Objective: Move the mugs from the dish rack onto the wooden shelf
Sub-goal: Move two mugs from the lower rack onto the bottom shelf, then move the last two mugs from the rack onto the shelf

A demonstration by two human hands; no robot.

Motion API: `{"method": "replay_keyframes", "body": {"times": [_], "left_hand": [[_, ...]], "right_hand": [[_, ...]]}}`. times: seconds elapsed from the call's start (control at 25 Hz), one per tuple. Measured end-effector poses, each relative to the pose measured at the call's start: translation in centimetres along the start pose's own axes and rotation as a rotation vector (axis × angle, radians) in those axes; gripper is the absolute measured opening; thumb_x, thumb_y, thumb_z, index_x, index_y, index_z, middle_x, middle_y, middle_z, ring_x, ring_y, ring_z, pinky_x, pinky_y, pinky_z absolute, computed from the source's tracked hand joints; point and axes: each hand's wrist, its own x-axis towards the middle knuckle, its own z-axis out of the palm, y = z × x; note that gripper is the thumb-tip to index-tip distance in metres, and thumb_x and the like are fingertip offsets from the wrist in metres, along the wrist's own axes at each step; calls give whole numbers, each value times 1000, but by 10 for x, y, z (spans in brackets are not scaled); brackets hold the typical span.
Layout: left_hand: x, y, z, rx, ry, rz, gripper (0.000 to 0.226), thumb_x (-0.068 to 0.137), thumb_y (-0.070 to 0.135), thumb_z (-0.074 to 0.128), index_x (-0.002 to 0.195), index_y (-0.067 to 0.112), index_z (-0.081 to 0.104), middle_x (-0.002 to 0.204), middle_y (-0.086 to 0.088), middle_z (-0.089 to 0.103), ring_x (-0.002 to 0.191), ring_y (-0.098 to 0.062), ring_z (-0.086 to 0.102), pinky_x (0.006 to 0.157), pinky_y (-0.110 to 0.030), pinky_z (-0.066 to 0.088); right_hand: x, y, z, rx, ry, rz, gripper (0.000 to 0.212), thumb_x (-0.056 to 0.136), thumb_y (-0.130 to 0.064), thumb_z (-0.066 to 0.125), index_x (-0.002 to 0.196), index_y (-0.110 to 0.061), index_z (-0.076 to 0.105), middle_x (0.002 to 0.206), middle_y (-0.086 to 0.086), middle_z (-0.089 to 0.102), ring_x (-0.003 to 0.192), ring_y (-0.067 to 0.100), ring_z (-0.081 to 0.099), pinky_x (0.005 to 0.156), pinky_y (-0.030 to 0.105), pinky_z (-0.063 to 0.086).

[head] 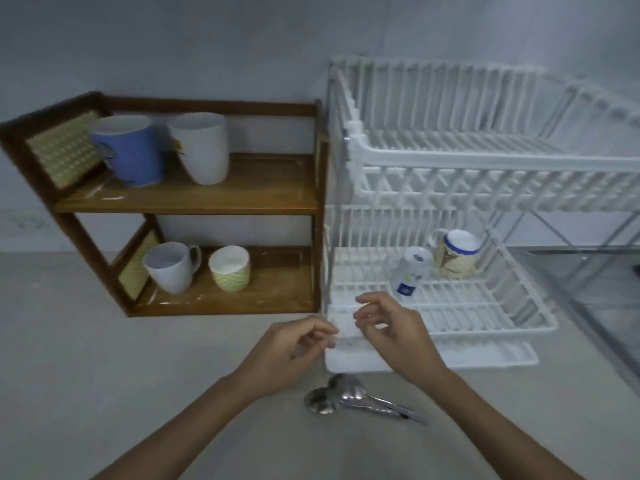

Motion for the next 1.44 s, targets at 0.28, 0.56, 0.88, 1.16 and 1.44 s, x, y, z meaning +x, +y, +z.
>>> {"method": "replay_keyframes", "body": {"times": [0.28, 0.56, 0.88, 1.16, 1.44], "left_hand": [[119, 38, 98, 965, -32, 464, 52, 77, 3, 67, 126, 15, 58, 130, -4, 60, 121, -23, 55, 102, -39, 42], [219, 44, 138, 1970, -384, 389, 76, 92, 26, 55, 149, 17, 6, 160, -10, -1, 145, -32, -3, 113, -53, -4], [238, 44, 139, 1819, -357, 235, 12, 85, 12, 58, 94, 19, 62, 99, 5, 56, 94, -15, 58, 115, -44, 24], [192, 67, 117, 992, -46, -148, 68, 69, 30, 75, 129, 19, 46, 126, -5, 46, 110, -26, 48, 97, -37, 38], [67, 103, 59, -219, 33, -163, 60, 60, 39, 83, 111, 40, 53, 103, 15, 68, 93, 1, 65, 73, -15, 52]], "right_hand": [[81, 90, -128, -773, -31, 6, 38, 85, -12, 63, 122, -12, 57, 129, 9, 58, 120, 24, 53, 95, 35, 45], [160, 131, -173, -1723, -301, -133, 64, 96, -31, 50, 149, -21, 16, 162, 6, 3, 147, 32, 3, 114, 57, 15], [161, 175, -150, -2109, -170, -167, 76, 77, -7, 75, 139, -4, 30, 129, 11, 37, 124, 54, 39, 92, 46, 48], [145, 137, -185, -1536, 6, -75, 74, 60, -24, 86, 123, -10, 50, 126, 5, 47, 96, 33, 58, 74, 35, 53], [51, 95, -184, 168, -15, 113, 80, 53, -33, 92, 122, -22, 54, 115, -2, 68, 103, 17, 66, 66, 16, 54]]}}
